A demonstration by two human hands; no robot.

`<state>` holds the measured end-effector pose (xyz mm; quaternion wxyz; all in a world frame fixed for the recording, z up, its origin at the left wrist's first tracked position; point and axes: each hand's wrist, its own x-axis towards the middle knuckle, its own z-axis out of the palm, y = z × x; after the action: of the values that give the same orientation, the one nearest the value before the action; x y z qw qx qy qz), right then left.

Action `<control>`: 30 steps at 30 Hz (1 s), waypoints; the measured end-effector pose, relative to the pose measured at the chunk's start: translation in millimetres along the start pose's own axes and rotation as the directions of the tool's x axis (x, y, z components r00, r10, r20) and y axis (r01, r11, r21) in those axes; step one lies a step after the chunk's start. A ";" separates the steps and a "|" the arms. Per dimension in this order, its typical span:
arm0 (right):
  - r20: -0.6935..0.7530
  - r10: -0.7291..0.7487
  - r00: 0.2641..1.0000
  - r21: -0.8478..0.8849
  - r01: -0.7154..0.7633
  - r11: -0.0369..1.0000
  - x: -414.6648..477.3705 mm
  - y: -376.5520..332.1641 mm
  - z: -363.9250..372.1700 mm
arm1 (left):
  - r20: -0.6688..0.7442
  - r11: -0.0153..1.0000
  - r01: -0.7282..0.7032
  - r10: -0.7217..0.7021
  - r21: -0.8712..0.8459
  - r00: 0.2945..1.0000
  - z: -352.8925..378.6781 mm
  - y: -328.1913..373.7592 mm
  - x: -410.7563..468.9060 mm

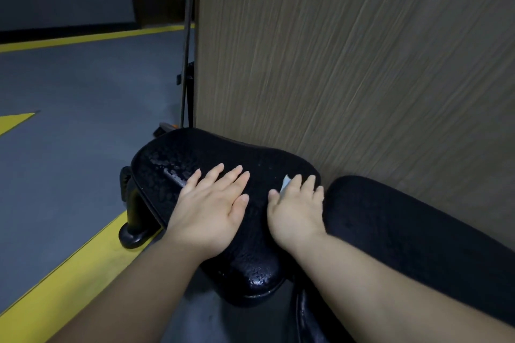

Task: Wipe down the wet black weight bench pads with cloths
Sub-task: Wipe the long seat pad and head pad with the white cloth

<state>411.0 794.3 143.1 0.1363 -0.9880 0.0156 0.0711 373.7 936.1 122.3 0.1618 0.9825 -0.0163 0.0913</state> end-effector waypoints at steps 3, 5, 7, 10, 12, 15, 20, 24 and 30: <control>0.059 -0.082 0.995 -0.031 0.084 0.996 -45.0 -5.3 3.0 | 0.007 1.000 0.003 -0.003 -0.003 1.000 -1.4 2.0 -1.3; 0.090 -0.107 0.990 -0.020 0.109 0.994 -60.0 -5.1 4.9 | 0.010 1.000 0.007 -0.007 -0.016 1.000 -2.1 2.3 -1.5; 0.087 -0.105 0.991 -0.031 0.108 0.994 -59.2 -5.3 5.4 | 0.011 1.000 0.010 -0.010 -0.019 1.000 -2.8 1.5 -1.3; 0.065 -0.082 0.995 -0.019 0.083 0.996 -40.2 -6.3 2.0 | 0.013 1.000 0.007 -0.007 -0.007 1.000 -1.9 0.6 -1.6; 0.044 -0.063 0.997 0.030 0.062 0.998 -21.7 -3.8 -2.0 | 0.006 1.000 0.005 -0.005 -0.005 1.000 -1.1 0.0 -1.6; 0.006 -0.032 0.999 0.065 0.031 0.997 7.8 1.9 -6.9 | -0.008 1.000 0.001 -0.001 -0.017 1.000 0.4 -0.4 -2.2; -0.013 0.038 0.999 0.053 -0.037 0.998 64.0 12.4 -8.7 | -0.027 1.000 -0.003 0.002 -0.014 1.000 1.4 -1.2 -1.9; -0.025 0.094 0.995 0.137 -0.090 0.987 104.8 21.3 -12.2 | -0.028 0.999 0.002 -0.004 -0.048 1.000 1.9 -1.9 -1.4; -0.044 0.081 0.996 0.039 -0.079 0.996 91.4 16.7 -10.4 | -0.016 0.999 0.003 -0.003 -0.036 1.000 1.3 -1.9 -0.8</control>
<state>502.0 774.4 135.3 0.1511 -0.9852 0.0598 0.0537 373.2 937.4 120.4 0.1795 0.9787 -0.0152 0.0985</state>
